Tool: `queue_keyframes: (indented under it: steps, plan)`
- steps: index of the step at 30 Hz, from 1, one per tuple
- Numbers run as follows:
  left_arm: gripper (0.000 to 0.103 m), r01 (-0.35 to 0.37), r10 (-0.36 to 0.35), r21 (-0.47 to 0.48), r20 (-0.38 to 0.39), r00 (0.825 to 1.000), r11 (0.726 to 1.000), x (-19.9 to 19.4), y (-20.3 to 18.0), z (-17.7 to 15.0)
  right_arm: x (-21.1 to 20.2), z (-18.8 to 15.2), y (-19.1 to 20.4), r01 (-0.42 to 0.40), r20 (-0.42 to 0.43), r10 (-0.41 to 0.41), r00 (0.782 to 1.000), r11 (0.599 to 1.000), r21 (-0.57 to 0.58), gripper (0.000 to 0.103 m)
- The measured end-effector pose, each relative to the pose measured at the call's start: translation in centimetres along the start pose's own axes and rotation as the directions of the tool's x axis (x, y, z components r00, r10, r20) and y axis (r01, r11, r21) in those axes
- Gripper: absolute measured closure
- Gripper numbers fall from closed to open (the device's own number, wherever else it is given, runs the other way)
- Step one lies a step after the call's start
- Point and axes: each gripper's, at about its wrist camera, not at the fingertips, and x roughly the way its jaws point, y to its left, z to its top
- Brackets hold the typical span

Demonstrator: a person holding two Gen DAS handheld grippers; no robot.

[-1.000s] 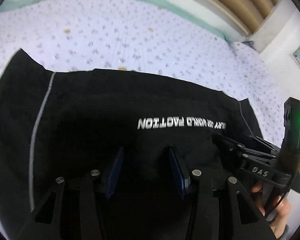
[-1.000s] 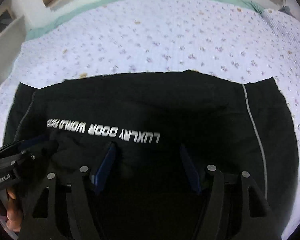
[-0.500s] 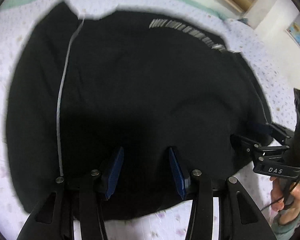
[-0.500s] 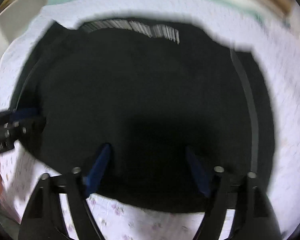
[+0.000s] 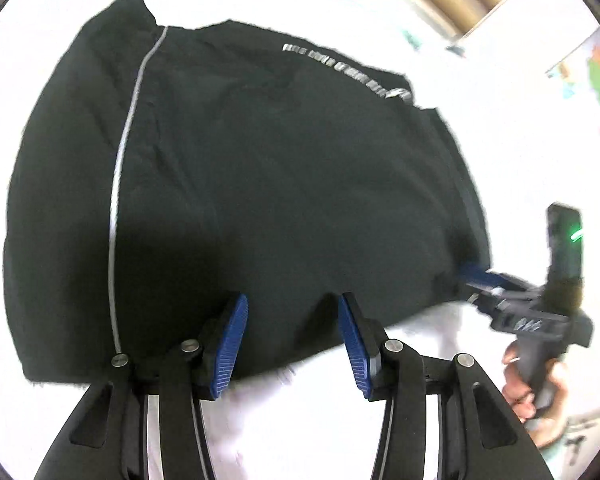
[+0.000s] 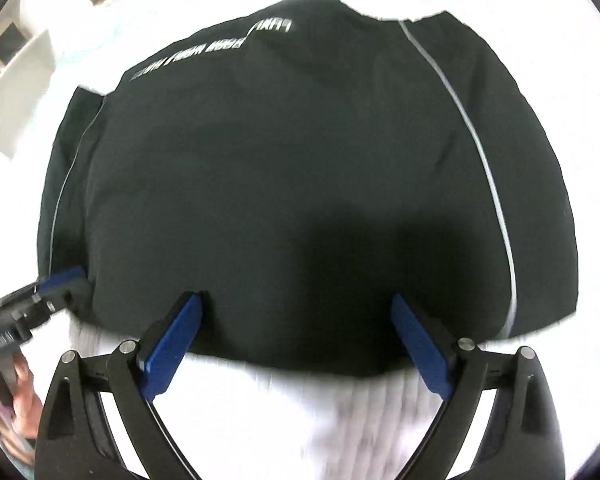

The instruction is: Fold large clothes

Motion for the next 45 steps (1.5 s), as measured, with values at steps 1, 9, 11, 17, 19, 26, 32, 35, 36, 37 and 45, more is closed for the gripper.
queue_keyframes:
  steps: [1,9,11,17,19,26,32,35,36,37,45]
  plan:
    - [0.055,0.031,-0.031,-0.018,0.024,0.999,0.999,-1.3,0.5,-0.4,-0.6,-0.7,0.2,-0.019,-0.019,0.019,1.000,1.000,-0.011,0.007]
    - [0.055,-0.084,0.095,-0.061,0.207,0.974,0.995,-10.2,4.5,-3.2,-1.8,-7.8,-4.7,-0.371,-0.098,0.415,0.905,0.880,0.298,0.007]
    - [0.054,-0.103,0.114,-0.059,0.234,0.965,0.993,-12.4,6.0,-3.3,-2.2,-9.2,-6.0,-0.353,-0.073,0.396,0.915,0.876,0.327,0.006]
    - [0.047,-0.124,0.151,-0.111,0.278,0.949,0.986,-14.8,10.0,-1.9,-6.8,-8.5,-8.0,-0.174,0.072,0.163,0.984,0.963,0.206,0.006]
    - [0.047,-0.093,0.131,-0.134,0.304,0.944,0.987,-14.4,11.9,-0.5,-8.3,-7.7,-9.1,-0.119,0.131,0.099,0.986,0.980,0.157,0.006]
    - [0.047,0.000,0.058,-0.207,0.276,0.959,0.978,-8.6,16.8,3.4,-8.7,-3.5,-12.5,0.194,0.365,-0.186,0.912,0.981,0.016,0.005]
    - [0.047,0.005,0.047,-0.217,0.237,0.970,0.976,-5.2,17.7,5.7,-5.1,1.3,-16.5,-0.023,0.331,-0.014,0.944,0.994,0.106,0.006]
    - [0.047,0.025,0.014,-0.179,0.212,0.977,0.984,-4.1,17.3,6.8,-3.7,4.0,-18.8,-0.112,0.304,0.061,0.951,0.982,0.152,0.006]
    - [0.047,0.061,-0.026,-0.170,0.201,0.979,0.984,-3.7,17.2,7.1,-3.0,4.6,-19.3,-0.170,0.288,0.121,0.950,0.974,0.149,0.006]
    - [0.047,0.091,-0.058,-0.166,0.189,0.980,0.982,-3.3,17.3,7.3,-2.2,5.2,-19.8,-0.238,0.271,0.191,0.943,0.960,0.150,0.006]
    - [0.035,0.187,-0.167,-0.217,0.109,0.980,0.958,0.6,18.1,8.1,3.2,7.2,-21.7,-0.375,0.172,0.345,0.923,0.906,0.197,0.002]
